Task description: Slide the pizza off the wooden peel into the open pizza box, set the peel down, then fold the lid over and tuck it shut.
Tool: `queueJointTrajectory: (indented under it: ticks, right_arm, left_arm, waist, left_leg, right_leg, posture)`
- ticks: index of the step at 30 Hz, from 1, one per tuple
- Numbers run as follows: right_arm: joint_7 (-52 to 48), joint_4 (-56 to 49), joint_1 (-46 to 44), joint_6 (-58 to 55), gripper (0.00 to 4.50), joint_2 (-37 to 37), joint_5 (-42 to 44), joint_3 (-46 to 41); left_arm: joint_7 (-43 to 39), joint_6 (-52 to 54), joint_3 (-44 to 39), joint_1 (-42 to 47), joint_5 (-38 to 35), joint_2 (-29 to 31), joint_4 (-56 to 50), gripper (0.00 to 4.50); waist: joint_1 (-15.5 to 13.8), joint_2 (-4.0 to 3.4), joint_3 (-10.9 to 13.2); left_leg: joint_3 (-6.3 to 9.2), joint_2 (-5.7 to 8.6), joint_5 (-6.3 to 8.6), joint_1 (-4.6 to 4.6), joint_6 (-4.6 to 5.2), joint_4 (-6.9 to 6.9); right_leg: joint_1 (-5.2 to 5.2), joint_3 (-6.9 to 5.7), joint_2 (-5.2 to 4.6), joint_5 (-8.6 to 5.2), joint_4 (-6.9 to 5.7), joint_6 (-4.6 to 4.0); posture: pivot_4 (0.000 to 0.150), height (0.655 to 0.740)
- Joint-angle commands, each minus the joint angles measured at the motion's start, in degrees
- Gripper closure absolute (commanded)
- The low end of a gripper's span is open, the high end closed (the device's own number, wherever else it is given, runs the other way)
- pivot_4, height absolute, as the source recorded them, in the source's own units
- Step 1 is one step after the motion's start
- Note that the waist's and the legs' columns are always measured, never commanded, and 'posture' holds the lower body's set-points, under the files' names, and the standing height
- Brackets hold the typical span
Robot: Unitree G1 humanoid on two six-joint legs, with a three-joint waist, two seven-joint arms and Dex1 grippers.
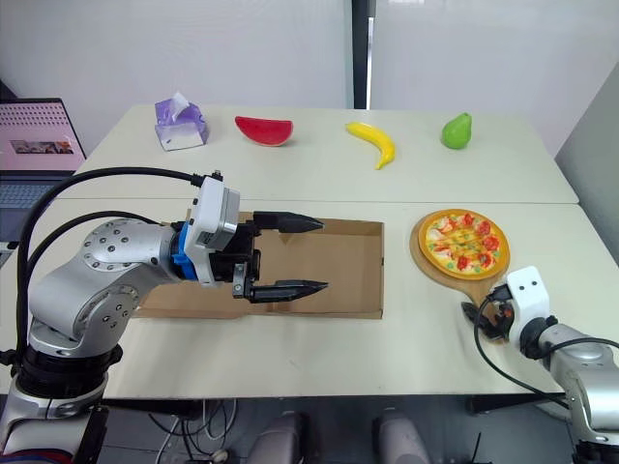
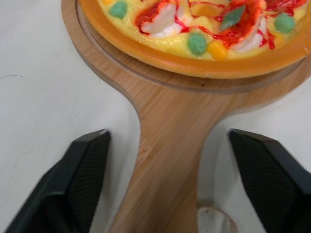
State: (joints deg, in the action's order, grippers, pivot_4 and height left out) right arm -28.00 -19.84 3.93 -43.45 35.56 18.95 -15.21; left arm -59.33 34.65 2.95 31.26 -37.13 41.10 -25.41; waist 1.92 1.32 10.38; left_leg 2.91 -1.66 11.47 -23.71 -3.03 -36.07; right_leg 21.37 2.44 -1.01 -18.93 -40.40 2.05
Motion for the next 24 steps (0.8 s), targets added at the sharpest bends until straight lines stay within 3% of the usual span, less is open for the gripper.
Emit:
queueJointTrajectory:
  ticks: [1, 4, 6, 14, 19, 24]
  right_arm:
    - [3.3, 0.9, -0.2, -1.2, 1.63, -2.3, -0.5, -0.3]
    - [5.4, 0.2, -0.3, -1.7, 2.58, -4.0, -0.7, -1.0]
    - [6.4, -0.3, -0.3, -1.4, 2.89, -4.7, -1.0, -0.8]
    - [10.3, -1.9, -5.0, 3.0, 2.89, -8.6, -1.3, -2.8]
    - [7.2, 0.5, -14.1, 6.1, 2.89, -5.1, -1.5, -2.5]
    - [0.1, 7.2, -24.3, 11.3, 2.89, -0.4, -3.0, 3.3]
  left_arm:
    - [0.4, -0.3, -1.8, -0.1, -0.7, 0.8, -2.4, 0.0]
    - [0.4, -0.3, -2.0, 0.1, -0.7, 1.1, -2.1, 0.0]
    - [0.4, -0.7, -2.1, 0.5, -0.1, 1.2, -1.3, 0.0]
    - [0.1, -1.0, -2.9, 1.8, 0.3, 1.4, 1.3, 0.0]
    - [1.5, 1.8, -5.4, 2.7, -1.8, 1.6, 3.1, 0.0]
    - [2.4, 10.2, -11.4, 4.4, -8.3, 5.2, 5.8, 0.0]
  waist:
    - [0.0, 0.01, 0.0]
    - [0.0, 0.07, 0.0]
    - [0.0, 0.08, -0.1]
    - [0.1, 0.25, -0.1]
    - [0.1, -0.3, 0.3]
    - [0.5, -0.37, 0.4]
  left_leg:
    - [0.0, 0.0, 0.0, 0.01, 0.0, 0.0]
    - [-0.01, 0.0, 0.0, 0.01, 0.0, 0.0]
    - [0.0, 0.0, 0.0, 0.02, 0.0, 0.0]
    - [0.0, -0.02, 0.0, 0.03, 0.0, 0.02]
    - [-0.07, 0.0, 0.0, -0.08, 0.0, 0.03]
    - [-0.07, -0.01, 0.01, -0.21, 0.01, 0.11]
  right_leg:
    - [0.0, 0.01, 0.0, 0.0, 0.0, 0.0]
    - [-0.02, 0.02, 0.0, 0.0, 0.01, 0.0]
    - [-0.03, 0.01, -0.01, 0.0, 0.02, 0.0]
    - [-0.01, 0.02, 0.02, 0.0, 0.03, 0.0]
    - [0.14, 0.08, 0.01, 0.01, 0.03, 0.0]
    - [0.33, 0.07, 0.04, 0.01, 0.02, -0.01]
  posture:
    - [0.15, 0.74]
    - [0.15, 0.74]
    - [0.15, 0.74]
    - [0.15, 0.74]
    - [0.15, 0.74]
    - [0.15, 0.74]
